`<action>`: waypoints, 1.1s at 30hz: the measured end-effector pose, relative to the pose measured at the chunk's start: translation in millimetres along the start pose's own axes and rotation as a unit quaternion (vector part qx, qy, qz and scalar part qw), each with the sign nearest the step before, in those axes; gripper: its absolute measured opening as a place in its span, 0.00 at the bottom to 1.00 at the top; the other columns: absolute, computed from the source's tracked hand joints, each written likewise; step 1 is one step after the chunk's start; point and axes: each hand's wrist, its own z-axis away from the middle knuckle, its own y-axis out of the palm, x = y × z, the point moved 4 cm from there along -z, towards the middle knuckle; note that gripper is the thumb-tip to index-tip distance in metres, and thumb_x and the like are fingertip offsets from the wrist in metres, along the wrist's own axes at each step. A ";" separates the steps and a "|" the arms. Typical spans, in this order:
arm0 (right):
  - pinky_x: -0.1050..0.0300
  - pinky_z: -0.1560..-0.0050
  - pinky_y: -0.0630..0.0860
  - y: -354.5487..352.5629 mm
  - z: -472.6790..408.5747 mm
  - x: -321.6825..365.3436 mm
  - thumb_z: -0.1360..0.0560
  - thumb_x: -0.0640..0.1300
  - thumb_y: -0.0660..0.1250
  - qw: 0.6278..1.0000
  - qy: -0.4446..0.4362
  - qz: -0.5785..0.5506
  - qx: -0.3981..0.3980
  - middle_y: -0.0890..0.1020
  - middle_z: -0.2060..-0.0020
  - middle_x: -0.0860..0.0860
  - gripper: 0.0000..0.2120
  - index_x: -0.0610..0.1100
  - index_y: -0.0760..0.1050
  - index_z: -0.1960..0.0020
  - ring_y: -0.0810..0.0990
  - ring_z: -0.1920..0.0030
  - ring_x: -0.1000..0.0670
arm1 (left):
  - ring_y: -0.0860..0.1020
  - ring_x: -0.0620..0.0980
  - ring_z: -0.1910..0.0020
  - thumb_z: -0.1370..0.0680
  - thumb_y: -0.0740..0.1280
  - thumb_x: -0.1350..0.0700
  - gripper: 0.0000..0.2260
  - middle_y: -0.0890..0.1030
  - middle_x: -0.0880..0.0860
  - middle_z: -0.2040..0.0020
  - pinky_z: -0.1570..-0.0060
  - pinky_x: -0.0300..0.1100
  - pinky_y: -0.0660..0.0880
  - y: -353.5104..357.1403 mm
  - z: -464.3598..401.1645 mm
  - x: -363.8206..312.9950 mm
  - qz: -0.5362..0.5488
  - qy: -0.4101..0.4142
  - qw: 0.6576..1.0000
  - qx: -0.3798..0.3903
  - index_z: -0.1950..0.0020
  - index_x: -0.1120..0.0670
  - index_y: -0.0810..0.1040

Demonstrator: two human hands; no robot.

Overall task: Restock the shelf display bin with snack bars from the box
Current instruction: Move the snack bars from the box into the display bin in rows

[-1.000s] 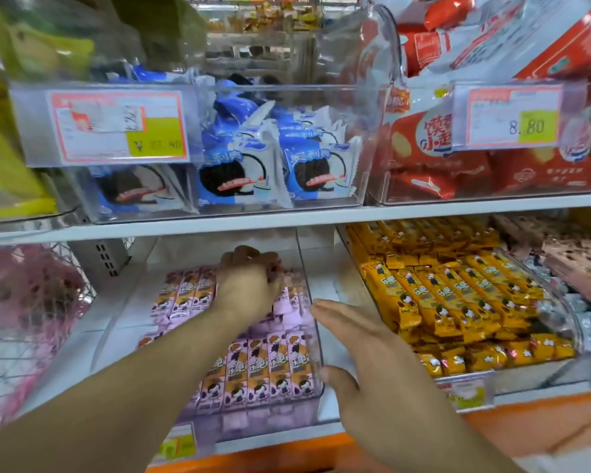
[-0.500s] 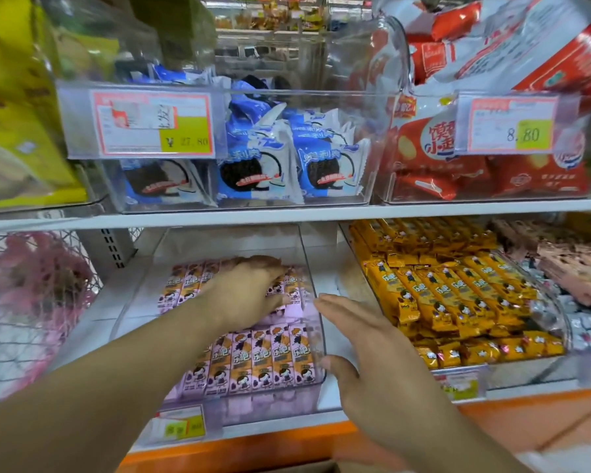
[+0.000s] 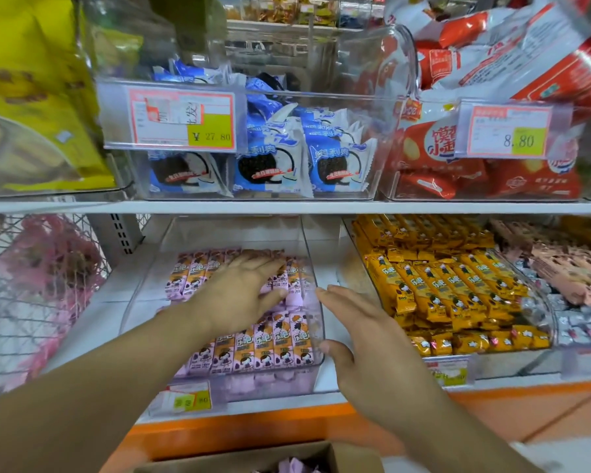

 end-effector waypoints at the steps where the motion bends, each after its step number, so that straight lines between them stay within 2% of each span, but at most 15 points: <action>1: 0.69 0.24 0.51 0.3 1.0 0.7 0.15 0.50 0.65 1.000 0.002 0.000 0.002 0.57 0.19 0.63 0.33 0.61 0.53 0.16 0.52 0.18 0.59 | 0.59 0.52 0.18 0.17 0.55 0.34 0.29 0.62 0.46 0.18 0.19 0.52 0.56 -4.1 11.6 -2.8 0.020 0.006 1.000 -0.013 0.17 0.43 0.59; 4: 0.55 0.20 0.57 -0.9 5.9 4.5 0.16 0.51 0.65 1.000 0.007 -0.008 0.002 0.58 0.17 0.57 0.33 0.61 0.53 0.16 0.53 0.17 0.53 | 0.60 0.46 0.20 0.16 0.59 0.39 0.27 0.65 0.44 0.20 0.21 0.39 0.53 -26.6 62.5 -18.9 0.099 0.013 0.993 -0.064 0.19 0.45 0.64; 6: 0.53 0.21 0.63 -5.2 12.3 9.2 0.18 0.52 0.67 1.000 0.000 -0.004 -0.012 0.65 0.20 0.53 0.32 0.58 0.58 0.17 0.60 0.19 0.50 | 0.66 0.43 0.24 0.17 0.61 0.41 0.24 0.71 0.43 0.24 0.23 0.38 0.60 -44.6 106.8 -30.1 0.137 0.007 0.985 -0.101 0.22 0.46 0.70; 9: 0.61 0.32 0.67 -11.4 27.5 23.7 0.20 0.50 0.70 0.999 -0.021 0.011 -0.046 0.75 0.33 0.49 0.27 0.51 0.70 0.23 0.74 0.34 0.49 | 0.75 0.38 0.36 0.17 0.66 0.47 0.13 0.79 0.41 0.37 0.34 0.33 0.68 -53.1 179.4 -34.1 0.194 -0.008 0.967 -0.166 0.33 0.47 0.79; 12: 0.56 0.37 0.74 4.0 50.9 46.1 0.21 0.47 0.71 0.998 -0.033 -0.049 -0.017 0.77 0.41 0.52 0.20 0.50 0.76 0.29 0.74 0.45 0.54 | 0.78 0.36 0.45 0.19 0.66 0.48 0.10 0.80 0.40 0.45 0.44 0.34 0.73 -19.8 245.1 -17.2 0.267 -0.091 0.941 -0.187 0.41 0.47 0.82; 14: 0.53 0.37 0.76 34.8 68.1 58.6 0.21 0.47 0.72 0.995 -0.034 -0.069 0.063 0.77 0.41 0.54 0.19 0.51 0.77 0.31 0.75 0.44 0.56 | 0.79 0.38 0.47 0.21 0.62 0.44 0.15 0.81 0.43 0.44 0.43 0.40 0.76 24.2 282.2 3.4 0.271 -0.173 0.934 -0.157 0.40 0.47 0.81; 17: 0.54 0.34 0.74 96.2 91.4 68.4 0.21 0.50 0.71 0.975 -0.026 -0.064 0.209 0.77 0.37 0.55 0.23 0.56 0.73 0.27 0.75 0.37 0.55 | 0.76 0.52 0.31 0.19 0.59 0.40 0.24 0.77 0.51 0.30 0.30 0.46 0.70 95.9 324.7 38.1 0.243 -0.265 0.933 -0.027 0.28 0.48 0.76; 19: 0.58 0.33 0.71 134.8 99.4 70.8 0.21 0.52 0.71 0.961 -0.033 -0.047 0.272 0.74 0.31 0.55 0.26 0.58 0.69 0.24 0.74 0.32 0.52 | 0.67 0.58 0.22 0.20 0.55 0.32 0.28 0.69 0.55 0.21 0.22 0.53 0.63 142.1 346.4 58.5 0.252 -0.282 0.924 0.063 0.23 0.41 0.69; 21: 0.58 0.29 0.67 172.1 102.9 73.2 0.21 0.52 0.71 0.946 -0.034 -0.053 0.318 0.70 0.25 0.56 0.30 0.59 0.65 0.21 0.70 0.26 0.53 | 0.67 0.59 0.22 0.20 0.48 0.30 0.26 0.67 0.56 0.20 0.24 0.59 0.66 181.9 360.5 72.9 0.316 -0.281 0.902 0.090 0.23 0.32 0.61; 22: 0.58 0.26 0.65 192.2 103.5 75.8 0.21 0.52 0.72 0.940 -0.039 -0.062 0.333 0.69 0.23 0.57 0.32 0.59 0.64 0.20 0.68 0.24 0.53 | 0.68 0.56 0.23 0.20 0.46 0.29 0.24 0.68 0.53 0.21 0.25 0.58 0.67 189.6 362.9 75.3 0.372 -0.300 0.872 0.104 0.23 0.26 0.57; 23: 0.57 0.25 0.64 212.7 103.7 78.4 0.22 0.52 0.73 0.934 -0.035 -0.075 0.347 0.67 0.22 0.57 0.35 0.61 0.63 0.20 0.66 0.23 0.53 | 0.70 0.53 0.24 0.21 0.46 0.27 0.23 0.70 0.48 0.22 0.25 0.55 0.67 188.1 364.0 72.5 0.399 -0.320 0.853 0.102 0.25 0.22 0.55; 24: 0.56 0.24 0.63 233.0 103.9 81.1 0.23 0.53 0.75 0.928 -0.024 -0.094 0.359 0.65 0.21 0.58 0.37 0.63 0.61 0.20 0.64 0.22 0.53 | 0.71 0.51 0.25 0.20 0.47 0.27 0.22 0.70 0.44 0.23 0.25 0.52 0.67 184.2 362.6 67.2 0.394 -0.318 0.858 0.084 0.26 0.21 0.56; 27: 0.54 0.26 0.67 290.6 103.1 88.9 0.26 0.52 0.78 0.912 0.019 -0.140 0.385 0.56 0.17 0.58 0.44 0.68 0.55 0.20 0.60 0.19 0.50 | 0.74 0.46 0.30 0.16 0.51 0.35 0.19 0.73 0.40 0.27 0.27 0.45 0.70 196.4 358.5 68.4 0.432 -0.366 0.822 0.062 0.24 0.25 0.61; 30: 0.47 0.28 0.74 339.1 99.8 94.9 0.29 0.50 0.81 0.901 0.041 -0.169 0.397 0.46 0.17 0.63 0.52 0.73 0.50 0.20 0.57 0.17 0.46 | 0.75 0.45 0.31 0.19 0.52 0.30 0.18 0.76 0.39 0.28 0.27 0.51 0.72 208.0 361.1 79.5 0.511 -0.402 0.758 0.047 0.30 0.23 0.68; 33: 0.48 0.24 0.68 375.5 98.9 97.6 0.31 0.51 0.82 0.912 0.047 -0.157 0.377 0.43 0.18 0.63 0.55 0.71 0.48 0.19 0.55 0.17 0.46 | 0.75 0.47 0.29 0.20 0.52 0.28 0.19 0.77 0.39 0.29 0.27 0.56 0.72 216.8 364.0 87.2 0.535 -0.410 0.737 0.050 0.31 0.23 0.70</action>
